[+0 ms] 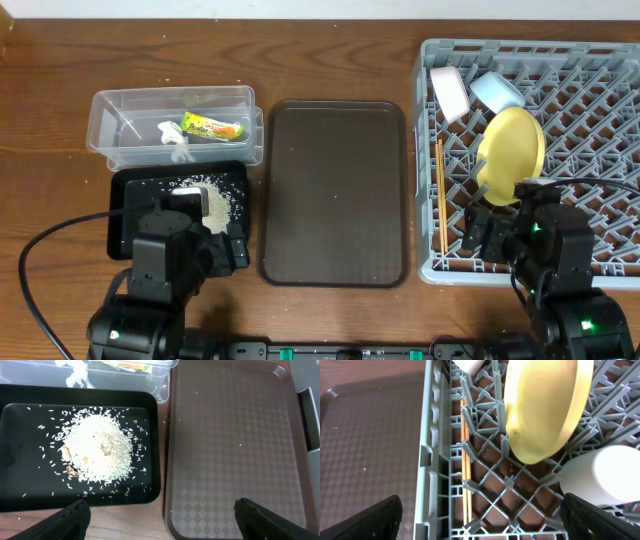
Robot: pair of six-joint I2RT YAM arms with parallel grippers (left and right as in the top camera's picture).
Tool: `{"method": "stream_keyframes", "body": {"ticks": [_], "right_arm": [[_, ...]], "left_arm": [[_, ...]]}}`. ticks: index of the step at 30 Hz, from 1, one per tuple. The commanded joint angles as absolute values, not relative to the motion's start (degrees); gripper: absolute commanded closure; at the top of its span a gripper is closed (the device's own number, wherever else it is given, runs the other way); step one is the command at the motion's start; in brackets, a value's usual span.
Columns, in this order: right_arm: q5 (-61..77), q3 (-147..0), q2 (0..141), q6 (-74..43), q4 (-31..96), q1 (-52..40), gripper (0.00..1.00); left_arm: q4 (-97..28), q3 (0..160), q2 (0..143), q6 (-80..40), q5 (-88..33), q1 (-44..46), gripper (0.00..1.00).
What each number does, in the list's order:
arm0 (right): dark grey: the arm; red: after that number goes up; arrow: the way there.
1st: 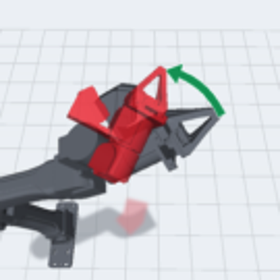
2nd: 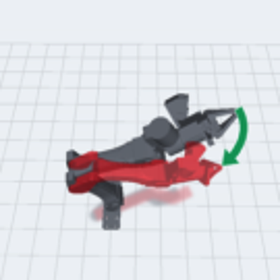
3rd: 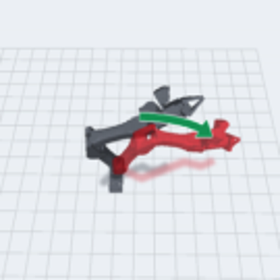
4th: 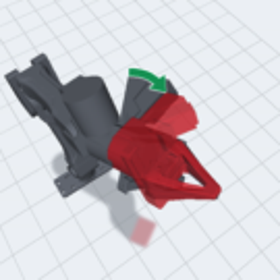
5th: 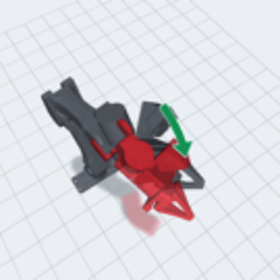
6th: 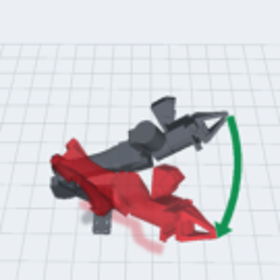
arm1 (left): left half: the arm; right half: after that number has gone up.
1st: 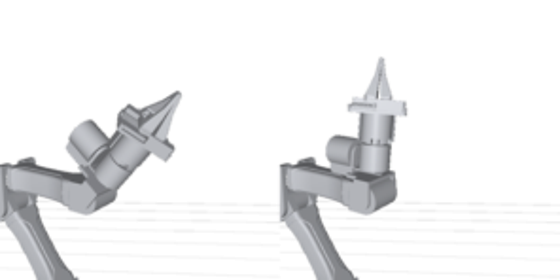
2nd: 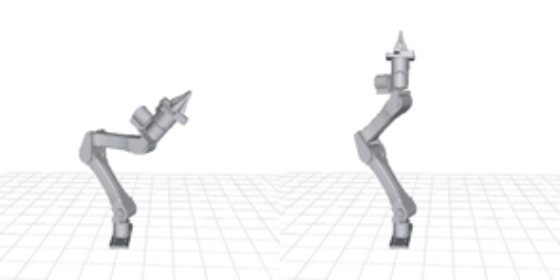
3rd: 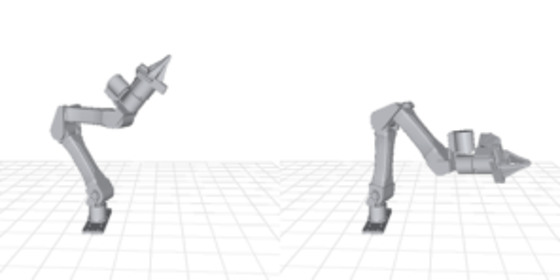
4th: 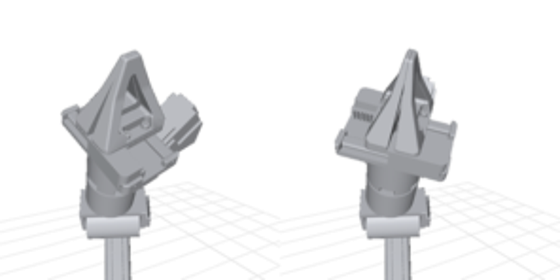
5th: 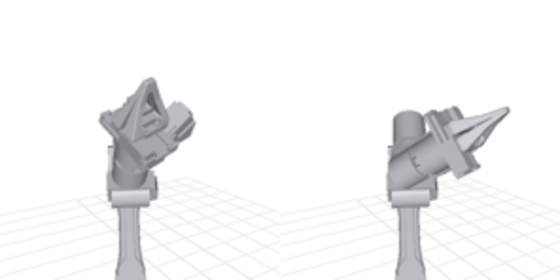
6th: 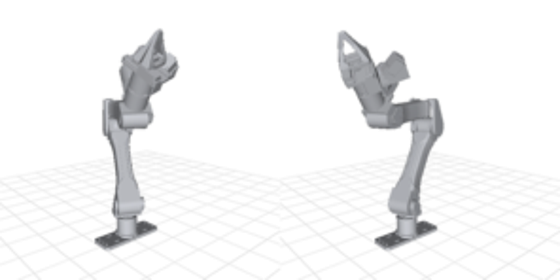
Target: Sort waste into correct bins and load items into the dishwasher rack
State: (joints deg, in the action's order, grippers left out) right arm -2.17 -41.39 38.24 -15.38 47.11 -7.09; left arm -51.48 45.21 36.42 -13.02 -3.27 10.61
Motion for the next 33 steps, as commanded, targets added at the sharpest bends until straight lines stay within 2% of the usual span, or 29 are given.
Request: {"method": "stream_keyframes", "body": {"ticks": [1,22,33], "right_arm": [[-2.98,-40.80,38.20,-16.27,47.62,-8.43,0.01],[-3.86,-40.12,35.35,-15.59,46.70,-8.05,0.01],[-2.96,-24.93,14.50,-10.15,27.22,-5.43,0.01]], "left_arm": [[-51.33,44.88,36.27,-12.27,-3.46,10.74,0.05],[-51.33,44.88,36.27,-12.29,-3.46,10.74,0.05],[-51.33,44.88,36.27,-12.27,-3.46,10.74,0.04]]}}
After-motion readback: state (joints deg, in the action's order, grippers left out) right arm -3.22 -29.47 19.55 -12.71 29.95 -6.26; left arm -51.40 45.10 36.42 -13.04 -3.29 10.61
